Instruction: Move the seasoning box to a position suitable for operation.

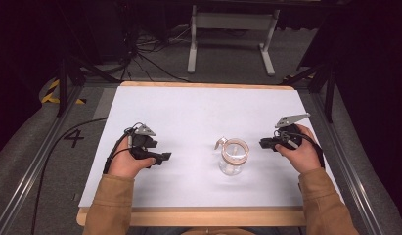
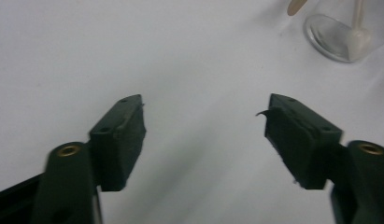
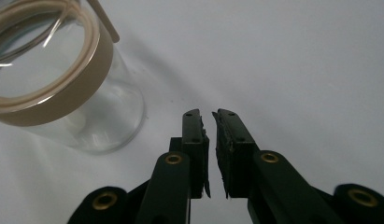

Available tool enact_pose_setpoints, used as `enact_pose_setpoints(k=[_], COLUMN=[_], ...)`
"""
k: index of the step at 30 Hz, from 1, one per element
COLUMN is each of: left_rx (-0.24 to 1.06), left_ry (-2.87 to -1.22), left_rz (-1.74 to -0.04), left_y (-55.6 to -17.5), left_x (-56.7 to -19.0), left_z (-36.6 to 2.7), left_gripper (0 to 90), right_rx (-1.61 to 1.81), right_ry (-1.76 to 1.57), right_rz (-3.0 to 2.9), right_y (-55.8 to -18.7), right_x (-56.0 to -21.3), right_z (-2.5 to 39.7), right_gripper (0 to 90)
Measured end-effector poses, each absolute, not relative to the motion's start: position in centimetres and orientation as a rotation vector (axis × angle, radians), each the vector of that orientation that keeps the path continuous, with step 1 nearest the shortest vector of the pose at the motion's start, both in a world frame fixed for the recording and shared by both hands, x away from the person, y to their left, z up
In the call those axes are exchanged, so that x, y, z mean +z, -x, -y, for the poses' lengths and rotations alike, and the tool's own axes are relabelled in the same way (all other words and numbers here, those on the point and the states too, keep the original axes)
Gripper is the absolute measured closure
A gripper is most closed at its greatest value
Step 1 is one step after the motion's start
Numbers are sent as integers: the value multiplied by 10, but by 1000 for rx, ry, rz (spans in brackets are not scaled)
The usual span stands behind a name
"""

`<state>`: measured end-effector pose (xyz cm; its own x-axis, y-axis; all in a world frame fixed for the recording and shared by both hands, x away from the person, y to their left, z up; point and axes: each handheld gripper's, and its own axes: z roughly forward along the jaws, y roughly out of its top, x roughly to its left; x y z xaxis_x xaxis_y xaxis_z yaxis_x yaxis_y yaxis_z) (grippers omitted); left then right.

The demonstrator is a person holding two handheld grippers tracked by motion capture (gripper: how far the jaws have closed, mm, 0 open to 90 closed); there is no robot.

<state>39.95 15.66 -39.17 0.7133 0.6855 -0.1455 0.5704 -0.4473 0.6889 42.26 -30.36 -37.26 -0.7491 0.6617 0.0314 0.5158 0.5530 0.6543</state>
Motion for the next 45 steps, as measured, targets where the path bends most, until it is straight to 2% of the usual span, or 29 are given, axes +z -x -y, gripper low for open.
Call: enact_pose_setpoints(k=[5, 9, 18, 26, 45], left_rx=[144, 150, 123, 129, 151], left_ry=[-2232, -2240, -2214, -2236, -2222], left_rz=[-992, -957, -874, -858, -809], left_y=[-397, -397, -392, -393, -396], left_x=[-384, -384, -375, -377, -378], left_z=[-146, -139, -127, -122, -113], left_gripper=[392, 343, 318, 304, 317], right_rx=[992, 1031, 1037, 984, 983], right_ry=[-936, -952, -906, -853, -810], right_rz=[-2608, -2623, -2696, -2757, -2779], right_y=[-420, -418, -416, -412, -405], right_x=[-373, -374, -388, -398, -395], right_z=[300, 301, 284, 269, 263], right_gripper=[844, 853, 866, 866, 900])
